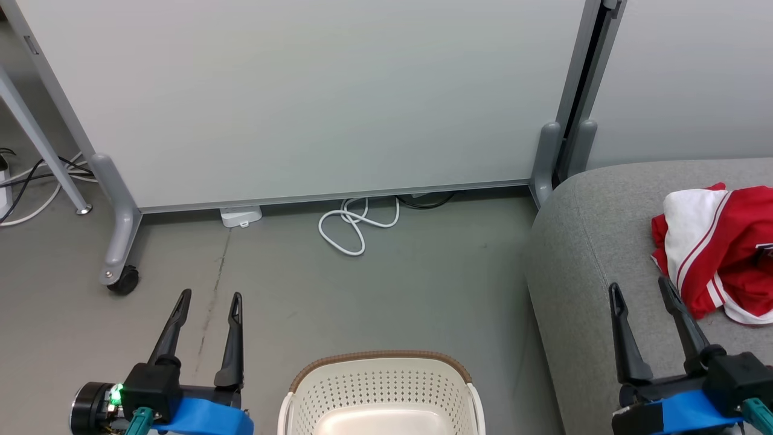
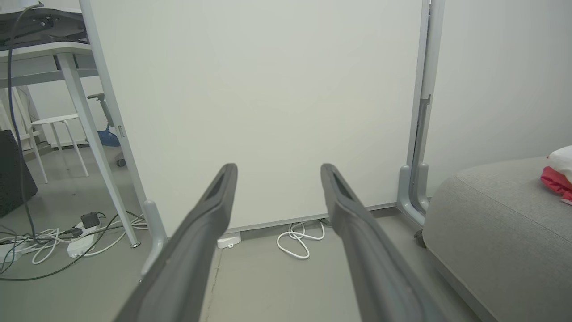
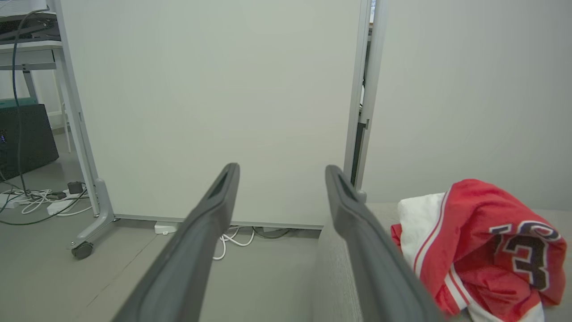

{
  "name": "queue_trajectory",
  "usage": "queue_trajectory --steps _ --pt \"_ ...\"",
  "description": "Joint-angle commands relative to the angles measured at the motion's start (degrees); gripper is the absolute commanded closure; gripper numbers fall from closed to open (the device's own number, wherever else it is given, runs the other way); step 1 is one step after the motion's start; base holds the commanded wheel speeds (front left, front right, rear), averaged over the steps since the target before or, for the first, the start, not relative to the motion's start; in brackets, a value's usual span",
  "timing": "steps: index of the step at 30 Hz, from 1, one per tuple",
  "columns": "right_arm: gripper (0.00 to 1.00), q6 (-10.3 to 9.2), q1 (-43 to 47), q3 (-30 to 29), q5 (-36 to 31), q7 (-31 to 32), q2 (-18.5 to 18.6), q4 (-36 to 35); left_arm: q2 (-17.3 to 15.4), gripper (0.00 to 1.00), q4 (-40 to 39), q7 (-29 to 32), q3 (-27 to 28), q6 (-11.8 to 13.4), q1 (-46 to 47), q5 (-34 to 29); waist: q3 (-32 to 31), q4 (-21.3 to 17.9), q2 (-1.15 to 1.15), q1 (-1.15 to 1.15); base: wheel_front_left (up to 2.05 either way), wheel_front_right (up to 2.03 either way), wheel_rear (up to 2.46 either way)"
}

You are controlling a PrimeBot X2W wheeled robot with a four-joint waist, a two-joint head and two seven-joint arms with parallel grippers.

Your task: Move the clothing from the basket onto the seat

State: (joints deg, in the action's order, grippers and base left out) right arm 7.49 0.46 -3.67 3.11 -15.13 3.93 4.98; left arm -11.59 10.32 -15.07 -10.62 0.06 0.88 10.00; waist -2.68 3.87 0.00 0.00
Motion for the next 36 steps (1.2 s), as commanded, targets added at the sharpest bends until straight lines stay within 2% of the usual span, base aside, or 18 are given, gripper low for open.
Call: queue_trajectory --steps 1,22,23,27,36 --pt "0.0 0.01 1.2 -0.1 -0.1 0.0 -0.3 -0.4 0.2 0.0 -0.3 -0.1 0.5 -0.2 -0.7 -0.2 -0.2 -0.1 0.0 0.0 0.0 0.0 0.0" --pt "0.0 0.01 2.7 -0.9 0.6 0.0 -1.1 0.6 2.6 0.0 0.9 -0.1 3.1 -3.6 -0.1 -2.2 -0.5 -0.6 0.0 0.0 0.0 0.0 0.0" --pt "1.0 0.0 2.2 -0.9 0.2 0.0 -1.0 0.6 2.6 1.0 0.9 0.0 2.8 -3.6 -0.7 -2.0 -0.5 -0.6 0.0 0.01 0.0 0.0 0.0" --pt "1.0 0.0 2.6 -0.8 0.4 0.1 -1.2 2.9 3.2 1.0 2.9 0.5 2.5 -3.6 -2.0 -1.7 -0.4 -0.6 0.0 0.01 0.0 0.0 0.0" --pt "1.0 0.0 1.2 -1.3 11.3 3.1 -1.2 3.9 3.9 1.0 3.2 3.2 4.5 -4.1 -0.8 8.6 -0.2 -0.9 0.0 0.01 0.0 0.0 0.0"
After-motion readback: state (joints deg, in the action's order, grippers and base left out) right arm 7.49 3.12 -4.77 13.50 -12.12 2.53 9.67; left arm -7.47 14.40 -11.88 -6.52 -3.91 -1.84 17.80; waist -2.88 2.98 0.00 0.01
